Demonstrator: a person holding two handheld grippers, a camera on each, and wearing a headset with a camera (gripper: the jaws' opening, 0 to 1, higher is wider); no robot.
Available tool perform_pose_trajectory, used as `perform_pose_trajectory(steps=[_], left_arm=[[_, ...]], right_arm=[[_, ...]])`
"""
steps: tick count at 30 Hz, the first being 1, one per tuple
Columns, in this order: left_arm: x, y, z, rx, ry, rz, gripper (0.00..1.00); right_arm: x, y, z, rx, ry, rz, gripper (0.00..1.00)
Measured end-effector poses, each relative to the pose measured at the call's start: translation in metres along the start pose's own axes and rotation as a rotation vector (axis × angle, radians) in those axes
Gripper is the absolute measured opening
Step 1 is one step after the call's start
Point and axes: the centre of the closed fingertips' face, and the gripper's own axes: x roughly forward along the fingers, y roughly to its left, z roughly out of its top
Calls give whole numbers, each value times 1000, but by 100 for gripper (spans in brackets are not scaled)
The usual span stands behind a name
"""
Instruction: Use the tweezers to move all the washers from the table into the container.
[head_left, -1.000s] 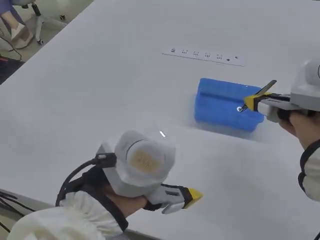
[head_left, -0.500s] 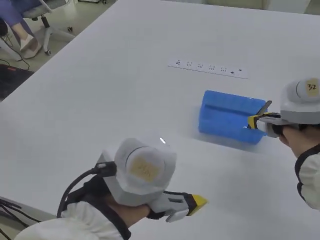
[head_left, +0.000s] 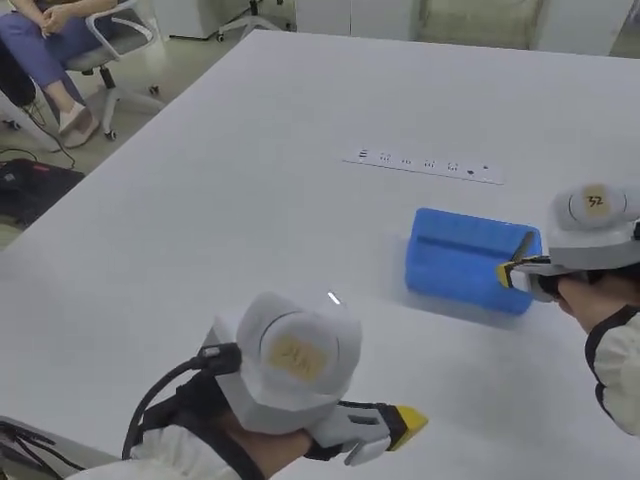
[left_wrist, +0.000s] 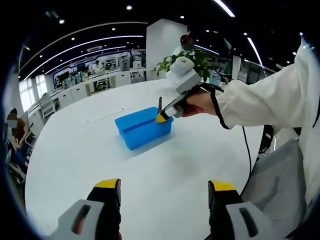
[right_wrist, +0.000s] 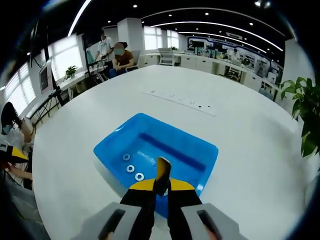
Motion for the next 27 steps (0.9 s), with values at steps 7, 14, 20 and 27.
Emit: perform_pose_trajectory(steps=[7,14,20,27], left_arm=[[-3,-2,14,-24,-19,-18,68],[-9,5,44,-55,-87,-21,56],[-10,10,79,-116,-175,-49,27],[-5,0,104,-65,-213,-132,7]], right_arm=[[-4,-6,10,-31,-16,-2,5],[-46,5,41,16,-148,41,5],[-87,36,38,-24,-206,72,5],[-117,82,18,-98,-210,120,4]])
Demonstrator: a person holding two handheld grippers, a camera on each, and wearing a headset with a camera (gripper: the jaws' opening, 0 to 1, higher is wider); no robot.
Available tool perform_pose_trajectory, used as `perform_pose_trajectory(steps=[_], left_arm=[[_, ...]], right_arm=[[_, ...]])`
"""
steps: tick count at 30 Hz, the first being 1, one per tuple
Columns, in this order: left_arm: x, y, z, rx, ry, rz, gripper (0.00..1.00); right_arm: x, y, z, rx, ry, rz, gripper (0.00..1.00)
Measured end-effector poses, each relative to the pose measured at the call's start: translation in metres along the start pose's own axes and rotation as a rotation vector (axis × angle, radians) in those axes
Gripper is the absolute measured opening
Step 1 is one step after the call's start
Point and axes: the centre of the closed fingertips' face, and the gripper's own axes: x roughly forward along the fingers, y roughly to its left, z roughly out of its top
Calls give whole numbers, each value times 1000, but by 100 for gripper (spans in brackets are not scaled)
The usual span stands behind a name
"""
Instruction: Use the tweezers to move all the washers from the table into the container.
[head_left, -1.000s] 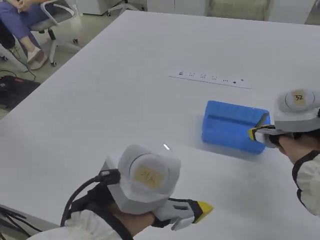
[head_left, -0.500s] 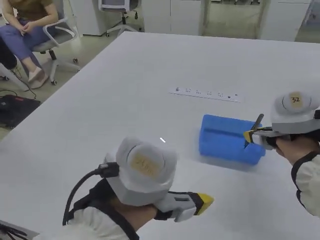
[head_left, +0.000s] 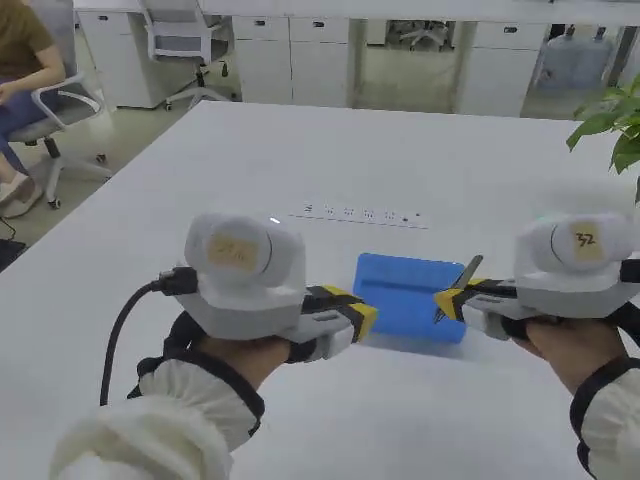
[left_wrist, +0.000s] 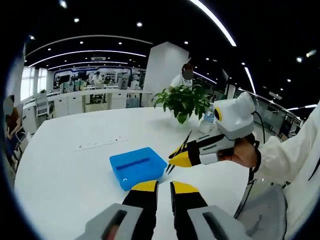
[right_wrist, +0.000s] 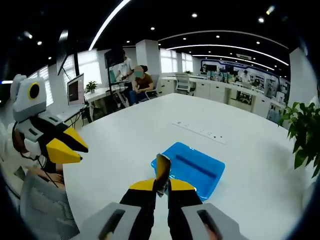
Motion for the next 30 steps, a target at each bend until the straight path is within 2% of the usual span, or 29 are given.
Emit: perform_pose_trajectory(steps=[2,3,6,8,9,14,19,22,28,30], left_arm=[[2,-9,2,64,13,-35,6],[3,-12,3,95,17,-47,5],[6,-30,4,172,35,-107,6],[8,-43,4,206,45,-147,6],[8,-45,4,212,45,-152,7],[8,-71,3,267,49,-228,13],[12,-72,-1,314,61,-207,6],[12,-74,-3,332,70,-222,0],[11,-80,-8,382,78,-259,0],[13,-80,-10,385,79,-257,0]], right_arm=[[-5,13,-5,-28,13,14,4],[-5,14,-6,-33,15,22,4],[-8,32,-12,-48,28,54,4],[-9,44,-18,-62,47,83,4],[-8,49,-22,-79,59,88,4],[-6,65,-31,-85,74,109,4],[-6,74,-36,-116,86,115,4],[-7,76,-39,-136,89,113,4],[-11,74,-46,-149,98,105,4],[-12,70,-49,-166,105,91,4]])
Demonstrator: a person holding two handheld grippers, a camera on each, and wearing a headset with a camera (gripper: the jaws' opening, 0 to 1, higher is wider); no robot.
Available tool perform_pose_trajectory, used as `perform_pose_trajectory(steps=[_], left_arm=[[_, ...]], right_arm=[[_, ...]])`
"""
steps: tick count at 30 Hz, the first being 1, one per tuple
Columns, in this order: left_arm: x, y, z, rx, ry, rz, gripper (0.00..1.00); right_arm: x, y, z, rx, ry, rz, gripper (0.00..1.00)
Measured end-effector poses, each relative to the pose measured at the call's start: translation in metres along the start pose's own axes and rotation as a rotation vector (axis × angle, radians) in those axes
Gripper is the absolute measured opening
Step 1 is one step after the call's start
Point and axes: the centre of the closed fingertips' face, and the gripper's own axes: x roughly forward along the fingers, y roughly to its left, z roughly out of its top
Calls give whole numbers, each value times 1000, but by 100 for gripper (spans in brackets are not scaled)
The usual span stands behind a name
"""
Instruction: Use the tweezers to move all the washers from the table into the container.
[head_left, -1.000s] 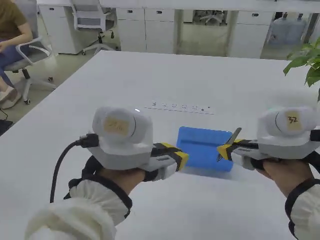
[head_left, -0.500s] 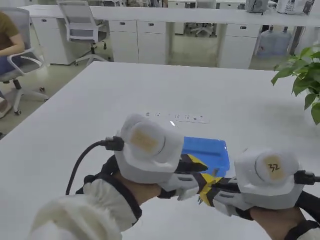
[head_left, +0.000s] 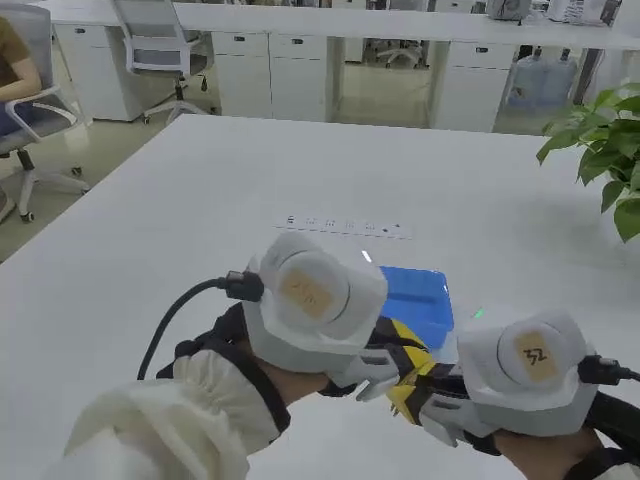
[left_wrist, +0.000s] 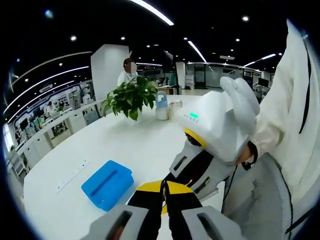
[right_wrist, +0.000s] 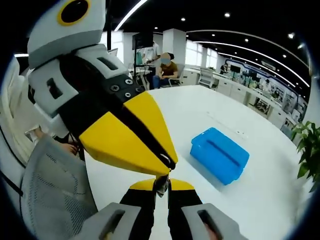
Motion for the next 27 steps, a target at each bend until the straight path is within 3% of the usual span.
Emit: perform_pose_trajectory(steps=[6,10,17,19,23,27], left_arm=[[7,-1,-9,28,23,-12,0],[11,-4,-22,134,56,-49,0],[26,-4,-51,202,112,-91,0],[31,-1,-62,197,131,-104,0],[37,3,-96,218,228,-131,0],[42,3,-119,208,280,-168,0]], right_arm=[[3,-8,-13,-51,31,-36,5],[7,-13,-23,-71,51,-51,7],[19,-22,-49,-88,109,-48,9],[24,-23,-56,-76,126,-43,10],[34,-22,-74,-60,163,-30,10],[42,-16,-87,-56,194,-3,11]])
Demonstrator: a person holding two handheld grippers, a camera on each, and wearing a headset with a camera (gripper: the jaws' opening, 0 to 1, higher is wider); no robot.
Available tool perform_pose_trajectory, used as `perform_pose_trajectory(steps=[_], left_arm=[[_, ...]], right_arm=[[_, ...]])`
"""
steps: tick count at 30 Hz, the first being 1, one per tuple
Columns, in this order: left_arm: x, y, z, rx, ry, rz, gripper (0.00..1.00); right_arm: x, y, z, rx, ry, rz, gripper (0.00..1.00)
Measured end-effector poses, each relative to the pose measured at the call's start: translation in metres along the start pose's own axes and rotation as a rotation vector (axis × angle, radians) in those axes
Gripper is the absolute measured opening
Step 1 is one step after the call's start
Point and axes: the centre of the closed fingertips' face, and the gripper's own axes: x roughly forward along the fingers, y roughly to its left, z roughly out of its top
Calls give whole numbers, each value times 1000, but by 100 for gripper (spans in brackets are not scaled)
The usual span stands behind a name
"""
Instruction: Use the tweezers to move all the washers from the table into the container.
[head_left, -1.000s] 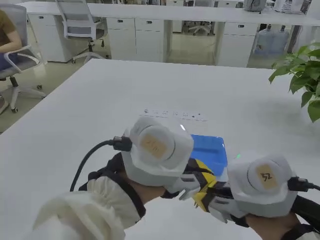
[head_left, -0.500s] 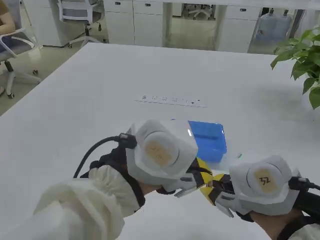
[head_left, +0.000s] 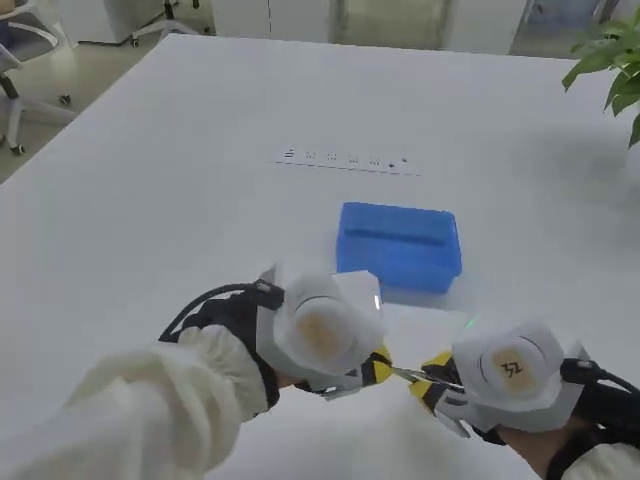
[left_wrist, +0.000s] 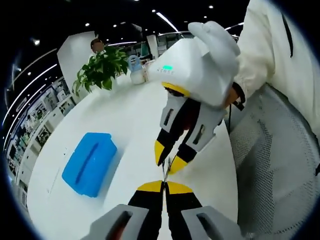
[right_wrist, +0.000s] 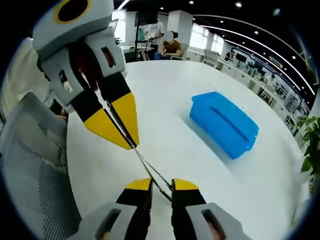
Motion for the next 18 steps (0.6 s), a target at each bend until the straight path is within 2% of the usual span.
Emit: perform_pose_trajectory(steps=[1,2,5,7,9,12,13,16,17,18], left_arm=[[2,0,-10,18,42,-6,0],[6,1,-14,51,49,-5,0],[13,-1,-25,42,71,-37,0],[17,0,-32,51,89,-49,0],[22,4,-41,67,120,-59,0],[29,8,-53,90,164,-80,0],[32,10,-55,98,168,-80,0],[37,14,-60,88,194,-71,0],[40,15,-50,97,131,-70,0],[37,16,-57,67,173,-62,0]], right_arm=[[1,0,-2,-2,2,-5,11],[2,1,-2,-15,0,-2,11],[0,2,-3,-1,-5,13,14],[-5,4,-3,32,-18,29,19],[-16,3,-3,65,-40,18,24],[-34,0,-2,157,-75,-8,28],[-41,0,-2,207,-92,-14,31],[-55,-2,-6,299,-118,-32,34],[-59,-4,-11,303,-107,-53,35],[-62,-5,-14,301,-107,-64,36]])
